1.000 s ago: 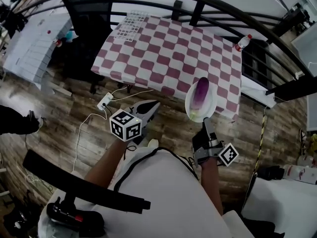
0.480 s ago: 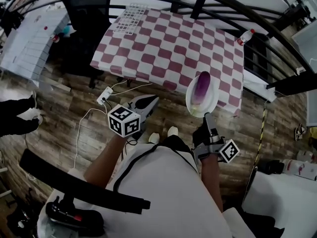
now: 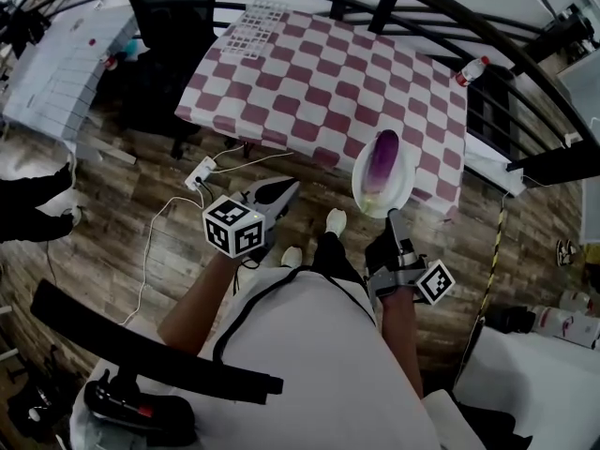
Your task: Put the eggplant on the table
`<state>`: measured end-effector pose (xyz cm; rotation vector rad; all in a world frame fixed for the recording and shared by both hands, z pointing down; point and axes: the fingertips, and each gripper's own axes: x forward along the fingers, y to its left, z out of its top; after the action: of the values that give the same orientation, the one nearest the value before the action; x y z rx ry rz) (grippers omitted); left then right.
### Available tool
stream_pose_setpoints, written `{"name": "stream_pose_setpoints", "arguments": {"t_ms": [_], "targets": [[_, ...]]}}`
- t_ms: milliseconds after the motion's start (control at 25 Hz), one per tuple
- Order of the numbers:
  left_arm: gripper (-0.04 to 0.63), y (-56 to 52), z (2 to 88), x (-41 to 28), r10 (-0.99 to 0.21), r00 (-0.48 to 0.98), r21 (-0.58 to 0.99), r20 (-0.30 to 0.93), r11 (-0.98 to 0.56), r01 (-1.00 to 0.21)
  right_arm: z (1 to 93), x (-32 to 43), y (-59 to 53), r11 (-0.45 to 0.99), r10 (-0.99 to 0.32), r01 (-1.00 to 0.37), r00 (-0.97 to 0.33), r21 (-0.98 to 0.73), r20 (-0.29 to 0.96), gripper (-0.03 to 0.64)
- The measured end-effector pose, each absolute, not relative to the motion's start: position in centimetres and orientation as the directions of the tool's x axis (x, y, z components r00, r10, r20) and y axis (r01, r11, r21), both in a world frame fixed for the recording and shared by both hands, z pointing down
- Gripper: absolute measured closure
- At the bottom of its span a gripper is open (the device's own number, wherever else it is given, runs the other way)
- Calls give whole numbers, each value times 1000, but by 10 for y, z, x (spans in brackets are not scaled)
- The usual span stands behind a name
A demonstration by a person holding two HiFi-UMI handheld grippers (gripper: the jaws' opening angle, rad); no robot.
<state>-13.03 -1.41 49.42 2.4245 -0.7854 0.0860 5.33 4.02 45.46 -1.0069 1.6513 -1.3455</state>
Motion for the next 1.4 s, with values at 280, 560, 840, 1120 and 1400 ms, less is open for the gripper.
{"name": "stream_pose_setpoints", "arguments": {"t_ms": [280,560,840,1120,1400], "targets": [[589,-28,499,-120,-516,821,510,244,-652,-562,458,59,23,138,-907,-107,-413,-985,-82,579],[589,-64,494,-97,-521,819,505,241,-653,-564,464,80,-14,127,-903,-97,-422,-987,-75,578],[589,-104,494,-70,-530,810,496,250,-649,-578,464,101,-58,134,-892,-83,-443,-988,-84,580],[589,-148,484,-39,-559,792,482,247,-638,-601,469,132,-105,128,-875,-82,-478,-988,-74,580],[589,-184,484,-13,-591,763,477,262,-608,-635,479,162,-151,133,-850,-76,-522,-988,-74,581]]}}
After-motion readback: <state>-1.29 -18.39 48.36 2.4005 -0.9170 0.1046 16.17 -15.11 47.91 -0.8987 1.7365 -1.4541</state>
